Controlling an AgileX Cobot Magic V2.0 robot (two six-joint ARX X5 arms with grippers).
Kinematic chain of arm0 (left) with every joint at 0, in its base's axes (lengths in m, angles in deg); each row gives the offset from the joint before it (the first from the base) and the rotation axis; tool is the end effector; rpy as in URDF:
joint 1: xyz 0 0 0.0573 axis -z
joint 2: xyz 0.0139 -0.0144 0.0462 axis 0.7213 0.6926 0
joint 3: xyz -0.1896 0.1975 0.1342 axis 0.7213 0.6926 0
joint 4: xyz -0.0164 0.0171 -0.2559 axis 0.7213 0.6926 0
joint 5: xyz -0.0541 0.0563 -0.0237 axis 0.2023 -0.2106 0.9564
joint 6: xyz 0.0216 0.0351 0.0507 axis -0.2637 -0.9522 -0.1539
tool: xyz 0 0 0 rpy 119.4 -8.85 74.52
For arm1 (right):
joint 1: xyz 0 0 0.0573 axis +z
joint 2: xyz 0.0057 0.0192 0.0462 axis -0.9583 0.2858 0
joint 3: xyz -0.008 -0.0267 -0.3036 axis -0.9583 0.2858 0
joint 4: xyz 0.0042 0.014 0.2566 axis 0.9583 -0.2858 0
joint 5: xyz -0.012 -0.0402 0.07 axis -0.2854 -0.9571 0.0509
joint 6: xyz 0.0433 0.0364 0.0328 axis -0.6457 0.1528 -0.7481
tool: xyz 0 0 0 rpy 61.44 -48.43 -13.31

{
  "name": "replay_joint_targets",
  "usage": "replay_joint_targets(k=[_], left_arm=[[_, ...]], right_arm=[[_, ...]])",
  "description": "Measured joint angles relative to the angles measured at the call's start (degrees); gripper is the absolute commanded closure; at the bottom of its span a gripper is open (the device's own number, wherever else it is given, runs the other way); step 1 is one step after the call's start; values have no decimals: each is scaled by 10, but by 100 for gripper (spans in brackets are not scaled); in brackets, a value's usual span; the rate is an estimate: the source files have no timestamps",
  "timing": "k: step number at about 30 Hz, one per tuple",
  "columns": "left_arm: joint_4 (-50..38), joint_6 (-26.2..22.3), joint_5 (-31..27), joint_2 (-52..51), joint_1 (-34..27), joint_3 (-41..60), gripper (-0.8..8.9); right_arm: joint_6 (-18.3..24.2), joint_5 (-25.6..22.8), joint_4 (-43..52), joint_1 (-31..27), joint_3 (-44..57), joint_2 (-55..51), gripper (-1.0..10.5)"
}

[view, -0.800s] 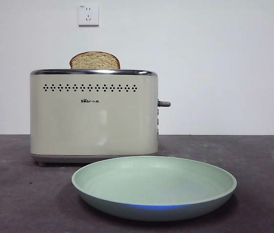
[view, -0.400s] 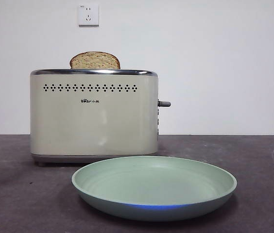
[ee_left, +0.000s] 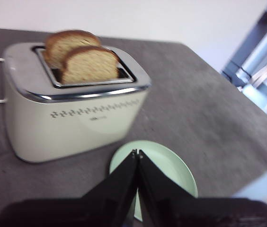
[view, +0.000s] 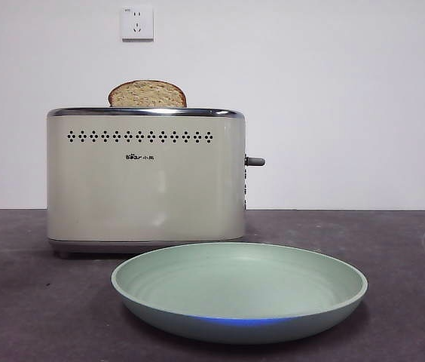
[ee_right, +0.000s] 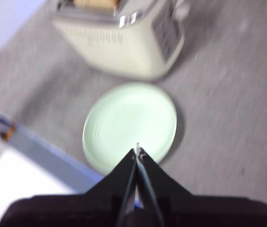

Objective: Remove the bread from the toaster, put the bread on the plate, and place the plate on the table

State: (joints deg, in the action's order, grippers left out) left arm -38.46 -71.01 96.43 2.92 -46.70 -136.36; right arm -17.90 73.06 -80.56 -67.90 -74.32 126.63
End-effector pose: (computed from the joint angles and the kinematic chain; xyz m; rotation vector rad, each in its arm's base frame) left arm 0.0506 -0.0285 0.3659 -0.2165 0.4439 -0.6326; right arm 0.0774 0.0322 0.3750 0.0834 0.7561 0.6532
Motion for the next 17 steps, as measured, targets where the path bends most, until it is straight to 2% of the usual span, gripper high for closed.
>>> replay_joint_targets(k=[3,8,10,12,13,15,17], left_arm=[[45,-27,5,11,8,-24,821],[53,-45,5,16,14,-30,783],[53,-46,5,16,15,-30,614],[53,-46,5,16,15,-30,351],[53,-47,5,16,15,-30,275],[52,-47,6,16,15,-30,266],[45,-49,6,16,15,-30,266]], right_arm=[[32,0,-56,5,-9,9,958],[51,0,-57,9,-9,11,929],[51,0,-55,9,-9,11,817],[48,0,-50,9,-9,11,615],[45,0,-48,9,-9,11,530],[38,0,-42,9,-9,11,396],[35,0,-42,9,-9,11,381]])
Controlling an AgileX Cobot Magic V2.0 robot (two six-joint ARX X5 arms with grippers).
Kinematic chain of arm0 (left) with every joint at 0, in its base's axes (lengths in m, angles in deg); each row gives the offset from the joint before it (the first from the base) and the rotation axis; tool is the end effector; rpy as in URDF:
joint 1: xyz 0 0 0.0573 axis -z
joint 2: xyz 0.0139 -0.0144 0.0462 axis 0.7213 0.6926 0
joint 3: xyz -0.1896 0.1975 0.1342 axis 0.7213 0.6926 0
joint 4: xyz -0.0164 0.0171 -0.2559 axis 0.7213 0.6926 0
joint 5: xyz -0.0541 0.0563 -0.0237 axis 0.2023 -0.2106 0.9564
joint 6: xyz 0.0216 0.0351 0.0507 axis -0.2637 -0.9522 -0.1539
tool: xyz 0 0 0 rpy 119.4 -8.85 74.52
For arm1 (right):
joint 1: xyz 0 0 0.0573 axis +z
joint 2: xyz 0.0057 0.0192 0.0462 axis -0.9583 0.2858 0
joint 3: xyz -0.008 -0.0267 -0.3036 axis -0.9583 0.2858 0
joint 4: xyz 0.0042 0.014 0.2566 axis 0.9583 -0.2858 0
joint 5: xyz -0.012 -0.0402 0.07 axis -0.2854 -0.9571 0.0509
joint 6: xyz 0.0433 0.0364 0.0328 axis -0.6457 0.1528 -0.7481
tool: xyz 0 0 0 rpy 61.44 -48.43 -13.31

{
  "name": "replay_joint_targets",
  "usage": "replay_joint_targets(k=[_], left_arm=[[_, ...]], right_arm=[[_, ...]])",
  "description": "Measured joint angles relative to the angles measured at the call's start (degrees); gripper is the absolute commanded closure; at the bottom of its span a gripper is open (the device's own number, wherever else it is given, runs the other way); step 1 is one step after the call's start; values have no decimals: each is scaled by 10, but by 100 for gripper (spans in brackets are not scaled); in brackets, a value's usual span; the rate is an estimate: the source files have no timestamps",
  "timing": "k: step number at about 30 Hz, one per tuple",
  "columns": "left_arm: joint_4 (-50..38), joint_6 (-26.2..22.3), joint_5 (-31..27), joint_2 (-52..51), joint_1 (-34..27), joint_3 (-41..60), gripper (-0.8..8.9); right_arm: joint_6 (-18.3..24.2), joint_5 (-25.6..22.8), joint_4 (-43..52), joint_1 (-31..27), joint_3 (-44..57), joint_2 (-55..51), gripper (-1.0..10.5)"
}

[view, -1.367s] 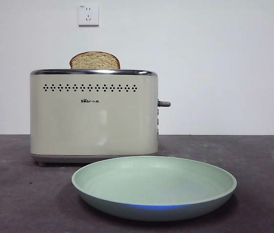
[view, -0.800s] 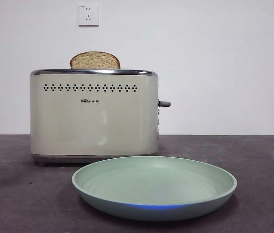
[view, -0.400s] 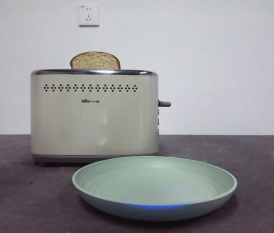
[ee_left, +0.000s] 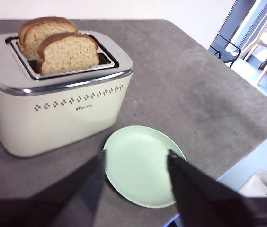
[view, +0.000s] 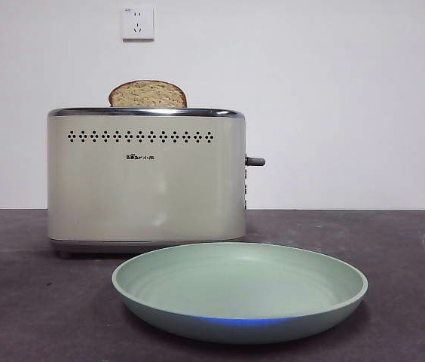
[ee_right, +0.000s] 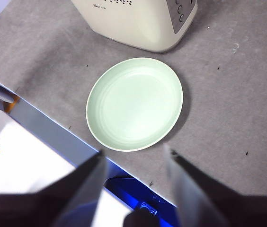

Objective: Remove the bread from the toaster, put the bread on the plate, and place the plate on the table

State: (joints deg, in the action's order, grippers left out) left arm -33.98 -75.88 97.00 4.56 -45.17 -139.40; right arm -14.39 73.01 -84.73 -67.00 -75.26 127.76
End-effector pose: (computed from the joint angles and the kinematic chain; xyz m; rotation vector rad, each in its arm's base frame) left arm 0.0474 -0.0301 0.3734 -0.1504 0.4698 -0.6835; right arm 0.0753 0.0332 0.3733 0.0397 0.8120 0.6890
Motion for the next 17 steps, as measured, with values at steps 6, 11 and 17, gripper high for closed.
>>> replay_joint_targets(k=[6,11,17], left_arm=[[-67,-7,2,7,7,0,266],[-126,-29,14,42,17,-1,267],[-225,-49,20,120,37,-1,279]], right_arm=[[-2,0,1,0,0,1,381],[-6,0,10,0,0,1,381],[-6,0,17,0,0,6,381]])
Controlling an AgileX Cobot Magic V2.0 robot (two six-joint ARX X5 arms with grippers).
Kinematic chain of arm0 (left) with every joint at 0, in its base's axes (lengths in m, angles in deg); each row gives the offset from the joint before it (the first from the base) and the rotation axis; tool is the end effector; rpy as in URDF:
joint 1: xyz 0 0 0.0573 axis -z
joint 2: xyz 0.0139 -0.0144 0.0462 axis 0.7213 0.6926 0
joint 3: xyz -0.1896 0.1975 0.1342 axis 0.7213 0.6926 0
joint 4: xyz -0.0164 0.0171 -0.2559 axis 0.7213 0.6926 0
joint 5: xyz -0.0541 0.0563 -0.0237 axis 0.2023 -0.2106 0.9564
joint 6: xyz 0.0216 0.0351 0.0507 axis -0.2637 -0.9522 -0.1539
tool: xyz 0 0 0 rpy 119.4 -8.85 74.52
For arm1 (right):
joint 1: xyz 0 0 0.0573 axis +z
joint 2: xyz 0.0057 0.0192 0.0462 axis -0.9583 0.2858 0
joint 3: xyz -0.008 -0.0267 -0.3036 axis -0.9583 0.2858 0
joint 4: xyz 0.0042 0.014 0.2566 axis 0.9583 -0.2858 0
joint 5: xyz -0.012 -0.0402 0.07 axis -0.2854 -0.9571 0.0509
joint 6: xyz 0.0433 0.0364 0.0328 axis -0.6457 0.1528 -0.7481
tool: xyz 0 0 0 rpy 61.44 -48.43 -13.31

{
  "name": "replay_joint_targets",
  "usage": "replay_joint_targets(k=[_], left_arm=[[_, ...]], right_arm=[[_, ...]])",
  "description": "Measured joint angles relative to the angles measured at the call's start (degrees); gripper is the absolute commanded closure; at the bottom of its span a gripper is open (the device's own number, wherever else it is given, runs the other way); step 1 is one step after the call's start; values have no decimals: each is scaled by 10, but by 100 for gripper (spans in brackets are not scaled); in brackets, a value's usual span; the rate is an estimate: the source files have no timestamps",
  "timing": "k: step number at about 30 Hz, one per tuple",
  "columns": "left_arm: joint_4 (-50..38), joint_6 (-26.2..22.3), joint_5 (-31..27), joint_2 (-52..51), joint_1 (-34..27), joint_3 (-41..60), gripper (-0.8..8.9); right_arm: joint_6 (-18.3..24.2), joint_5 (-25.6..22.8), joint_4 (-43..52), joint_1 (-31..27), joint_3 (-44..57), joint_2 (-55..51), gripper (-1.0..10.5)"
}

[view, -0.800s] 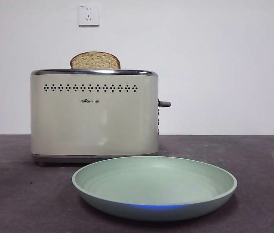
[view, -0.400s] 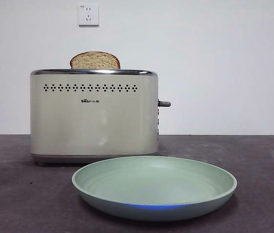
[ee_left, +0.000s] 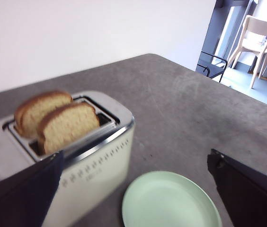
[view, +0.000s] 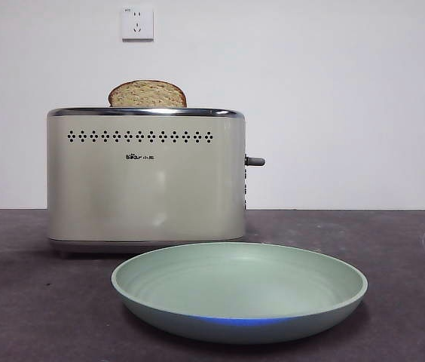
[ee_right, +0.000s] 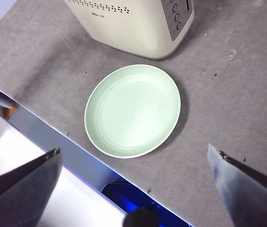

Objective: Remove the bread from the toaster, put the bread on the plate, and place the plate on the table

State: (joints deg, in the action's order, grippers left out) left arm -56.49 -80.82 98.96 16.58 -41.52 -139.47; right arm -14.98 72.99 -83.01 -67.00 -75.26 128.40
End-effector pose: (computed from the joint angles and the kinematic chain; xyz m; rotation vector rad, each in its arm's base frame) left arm 0.1193 -0.0403 0.3981 -0.0046 0.2604 -0.7999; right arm 0.0808 0.0338 0.3747 0.0443 0.7969 0.6849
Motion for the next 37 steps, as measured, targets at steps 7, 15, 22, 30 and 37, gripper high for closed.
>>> replay_joint_targets(k=[7,15,22,30,37], left_arm=[[-126,-28,-3,141,23,0,279],[-287,-58,-32,271,40,0,283],[-357,-70,-49,354,46,0,285],[-397,-74,-53,417,56,0,380],[-400,-82,-62,429,66,0,633]], right_arm=[[0,0,0,0,0,14,381],[0,0,0,0,0,26,381],[-1,0,0,0,0,26,381],[-4,0,0,0,0,26,382],[-9,0,0,0,0,26,382]])
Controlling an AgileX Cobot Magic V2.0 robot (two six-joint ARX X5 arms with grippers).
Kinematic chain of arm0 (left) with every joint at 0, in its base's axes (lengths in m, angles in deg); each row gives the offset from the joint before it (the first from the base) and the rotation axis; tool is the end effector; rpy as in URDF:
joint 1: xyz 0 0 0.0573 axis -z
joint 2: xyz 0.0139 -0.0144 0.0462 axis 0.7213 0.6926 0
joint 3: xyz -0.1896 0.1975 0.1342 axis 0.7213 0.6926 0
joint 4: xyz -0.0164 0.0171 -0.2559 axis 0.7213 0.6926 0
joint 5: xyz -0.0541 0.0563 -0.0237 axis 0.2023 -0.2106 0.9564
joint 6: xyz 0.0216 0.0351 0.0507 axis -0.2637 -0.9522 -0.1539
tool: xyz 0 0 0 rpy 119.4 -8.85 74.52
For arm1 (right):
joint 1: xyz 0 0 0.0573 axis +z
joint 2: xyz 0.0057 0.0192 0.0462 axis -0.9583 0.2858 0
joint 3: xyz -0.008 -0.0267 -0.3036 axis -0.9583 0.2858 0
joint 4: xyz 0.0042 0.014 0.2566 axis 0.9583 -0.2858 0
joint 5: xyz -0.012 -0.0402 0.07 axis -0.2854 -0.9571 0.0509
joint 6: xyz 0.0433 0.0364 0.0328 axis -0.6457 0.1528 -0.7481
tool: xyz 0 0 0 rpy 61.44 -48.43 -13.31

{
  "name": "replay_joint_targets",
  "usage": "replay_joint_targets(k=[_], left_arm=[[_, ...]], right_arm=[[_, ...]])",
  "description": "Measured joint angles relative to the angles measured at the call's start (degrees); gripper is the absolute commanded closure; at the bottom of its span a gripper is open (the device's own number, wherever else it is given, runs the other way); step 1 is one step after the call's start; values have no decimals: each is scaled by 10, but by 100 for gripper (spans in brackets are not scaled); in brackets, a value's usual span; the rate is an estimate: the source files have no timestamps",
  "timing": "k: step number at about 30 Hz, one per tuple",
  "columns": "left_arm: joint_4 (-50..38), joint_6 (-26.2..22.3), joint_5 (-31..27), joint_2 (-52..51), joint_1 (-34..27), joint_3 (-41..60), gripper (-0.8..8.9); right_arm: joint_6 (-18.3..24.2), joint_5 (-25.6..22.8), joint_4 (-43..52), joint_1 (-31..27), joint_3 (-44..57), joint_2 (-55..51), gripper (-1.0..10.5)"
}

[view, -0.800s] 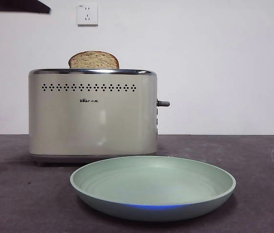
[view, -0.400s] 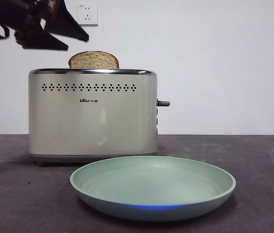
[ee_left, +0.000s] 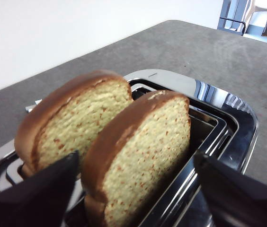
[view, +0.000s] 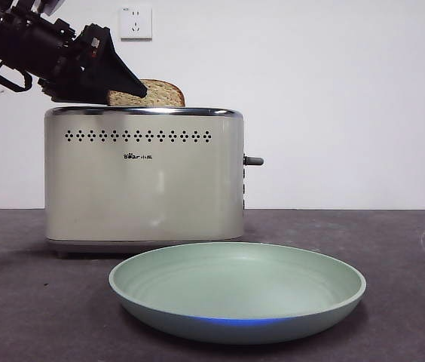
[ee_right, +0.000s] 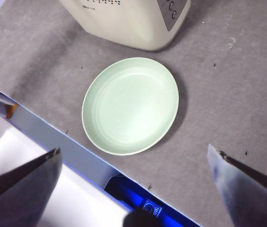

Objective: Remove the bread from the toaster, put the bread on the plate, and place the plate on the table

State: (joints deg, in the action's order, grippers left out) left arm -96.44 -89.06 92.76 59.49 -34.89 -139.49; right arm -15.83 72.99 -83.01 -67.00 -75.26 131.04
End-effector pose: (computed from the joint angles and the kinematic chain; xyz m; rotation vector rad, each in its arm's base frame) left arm 0.3324 -0.0933 0.3024 0.1530 0.2622 -0.8300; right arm 0.0931 0.0352 0.3714 0.0688 0.8477 0.6776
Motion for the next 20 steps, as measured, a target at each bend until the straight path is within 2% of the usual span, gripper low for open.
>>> replay_joint_targets(k=[2,5,14,20], left_arm=[[0,-2,-4,0,2,0,746],[0,-3,-3,0,2,0,822],[7,-5,-3,0,2,-9,822],[44,2,5,0,2,-78,822]], right_arm=[[0,0,0,0,0,0,382],[0,0,0,0,0,0,382],[0,0,0,0,0,0,383],[0,0,0,0,0,0,383]])
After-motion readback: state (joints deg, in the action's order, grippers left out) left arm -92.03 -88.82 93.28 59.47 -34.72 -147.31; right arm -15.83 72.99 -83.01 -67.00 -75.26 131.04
